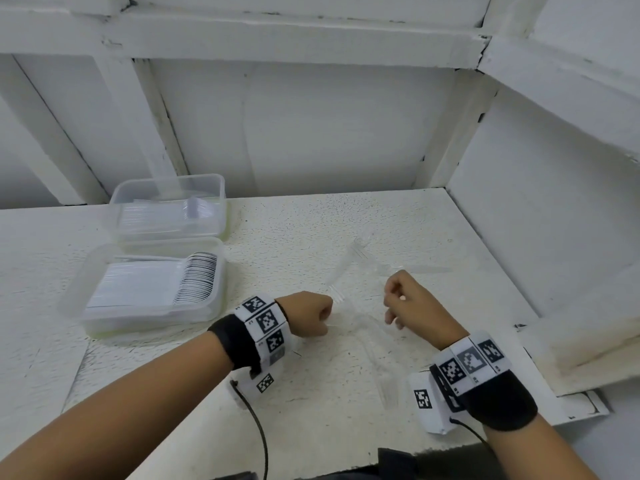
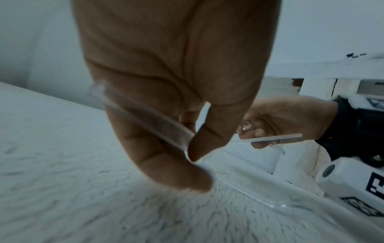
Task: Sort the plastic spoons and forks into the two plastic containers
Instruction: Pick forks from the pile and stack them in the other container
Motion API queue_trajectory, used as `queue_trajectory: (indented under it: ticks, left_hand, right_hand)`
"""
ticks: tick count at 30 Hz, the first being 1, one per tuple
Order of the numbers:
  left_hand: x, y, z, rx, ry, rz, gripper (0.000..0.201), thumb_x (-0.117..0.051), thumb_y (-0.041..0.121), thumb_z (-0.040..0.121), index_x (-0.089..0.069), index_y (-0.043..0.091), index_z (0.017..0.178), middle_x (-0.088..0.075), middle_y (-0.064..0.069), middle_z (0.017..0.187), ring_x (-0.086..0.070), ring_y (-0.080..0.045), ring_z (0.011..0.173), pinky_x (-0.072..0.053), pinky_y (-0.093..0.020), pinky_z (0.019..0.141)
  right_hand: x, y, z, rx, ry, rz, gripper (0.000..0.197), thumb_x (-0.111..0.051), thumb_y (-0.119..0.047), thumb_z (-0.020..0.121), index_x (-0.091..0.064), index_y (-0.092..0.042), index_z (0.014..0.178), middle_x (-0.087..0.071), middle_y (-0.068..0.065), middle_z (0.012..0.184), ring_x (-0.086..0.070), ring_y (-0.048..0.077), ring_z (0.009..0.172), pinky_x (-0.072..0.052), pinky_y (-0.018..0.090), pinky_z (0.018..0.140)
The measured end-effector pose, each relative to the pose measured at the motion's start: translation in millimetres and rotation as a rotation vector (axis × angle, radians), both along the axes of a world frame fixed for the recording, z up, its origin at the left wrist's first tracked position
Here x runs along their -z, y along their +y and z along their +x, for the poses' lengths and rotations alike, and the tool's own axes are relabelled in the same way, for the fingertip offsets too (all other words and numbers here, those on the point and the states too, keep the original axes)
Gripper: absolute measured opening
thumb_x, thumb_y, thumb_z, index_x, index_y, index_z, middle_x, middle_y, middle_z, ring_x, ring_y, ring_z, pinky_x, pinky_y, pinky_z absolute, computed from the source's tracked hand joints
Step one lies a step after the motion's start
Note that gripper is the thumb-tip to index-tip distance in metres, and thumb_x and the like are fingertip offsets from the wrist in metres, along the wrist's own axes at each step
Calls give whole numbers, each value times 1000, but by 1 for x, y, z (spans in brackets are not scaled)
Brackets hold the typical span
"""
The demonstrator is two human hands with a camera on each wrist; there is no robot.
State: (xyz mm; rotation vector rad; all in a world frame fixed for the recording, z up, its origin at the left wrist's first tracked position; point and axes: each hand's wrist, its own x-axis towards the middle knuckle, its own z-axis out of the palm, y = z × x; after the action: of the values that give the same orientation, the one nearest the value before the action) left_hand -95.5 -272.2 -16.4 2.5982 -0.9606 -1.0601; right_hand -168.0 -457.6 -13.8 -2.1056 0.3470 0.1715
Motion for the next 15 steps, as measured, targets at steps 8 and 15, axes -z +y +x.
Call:
queue_trajectory:
  ticks: [8,15]
  left_hand:
    - [-3,26,1,-71,86,4,29,-38,20,96,-50,22,122,-65,-2,98,-50,-13,87,-36,-23,79]
    - [-2,30,-8,-82,51,2,30,-38,22,96,-52,22,122,-52,1,99,-50,-17,97,-38,-26,84]
  right_hand:
    - [4,20,11,-158,129,-443,38,-57,-48,87,-55,-16,109,-57,0,96,-56,15,93,-42,26,77]
    - [11,39,36,-328,227,-583,30,-59,-37,88,-52,-15,69,-58,1,82,-55,17,80,-37,24,62]
